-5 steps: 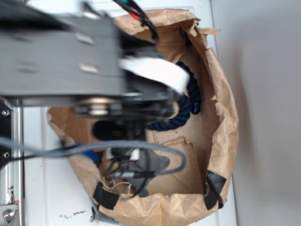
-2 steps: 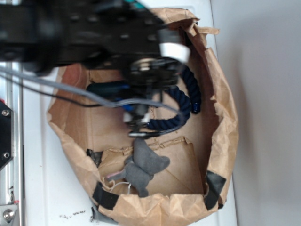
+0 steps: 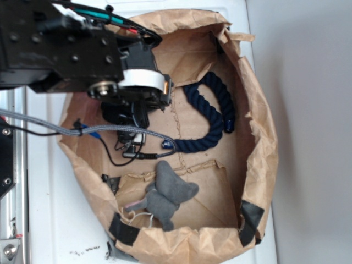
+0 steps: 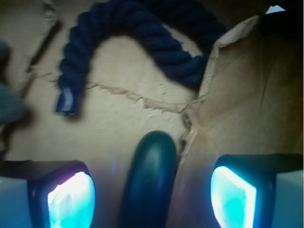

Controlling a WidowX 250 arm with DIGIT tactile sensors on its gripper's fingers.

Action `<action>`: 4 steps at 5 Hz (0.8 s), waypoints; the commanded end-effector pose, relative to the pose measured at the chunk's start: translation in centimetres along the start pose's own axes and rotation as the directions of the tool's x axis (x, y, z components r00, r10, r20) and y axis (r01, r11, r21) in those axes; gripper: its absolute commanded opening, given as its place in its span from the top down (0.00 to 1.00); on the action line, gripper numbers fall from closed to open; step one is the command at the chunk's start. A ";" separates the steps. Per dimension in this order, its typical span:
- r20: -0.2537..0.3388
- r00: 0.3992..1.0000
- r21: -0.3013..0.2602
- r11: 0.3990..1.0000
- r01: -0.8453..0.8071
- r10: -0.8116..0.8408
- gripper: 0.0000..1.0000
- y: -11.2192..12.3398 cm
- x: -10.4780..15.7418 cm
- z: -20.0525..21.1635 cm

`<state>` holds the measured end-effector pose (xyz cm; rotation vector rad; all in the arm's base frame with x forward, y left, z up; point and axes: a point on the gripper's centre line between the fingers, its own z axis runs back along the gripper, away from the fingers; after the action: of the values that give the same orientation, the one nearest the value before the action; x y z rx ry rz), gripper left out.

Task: Grab the plastic pickle.

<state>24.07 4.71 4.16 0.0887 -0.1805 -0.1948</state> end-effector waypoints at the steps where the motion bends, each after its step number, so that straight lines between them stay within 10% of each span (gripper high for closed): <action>1: 0.048 0.997 0.044 0.997 -0.058 0.056 0.00 0.0 2.5 -2.5; 2: 0.069 0.993 0.093 0.991 -0.100 0.094 0.34 -0.6 2.6 -4.0; 3: 0.080 0.988 0.100 0.985 -0.140 0.132 1.00 -0.4 2.5 -3.9; 4: 0.079 0.984 0.084 0.982 -0.169 0.163 1.00 -0.3 3.0 -2.9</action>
<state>27.43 3.93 1.72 0.1488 -0.2698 -0.0008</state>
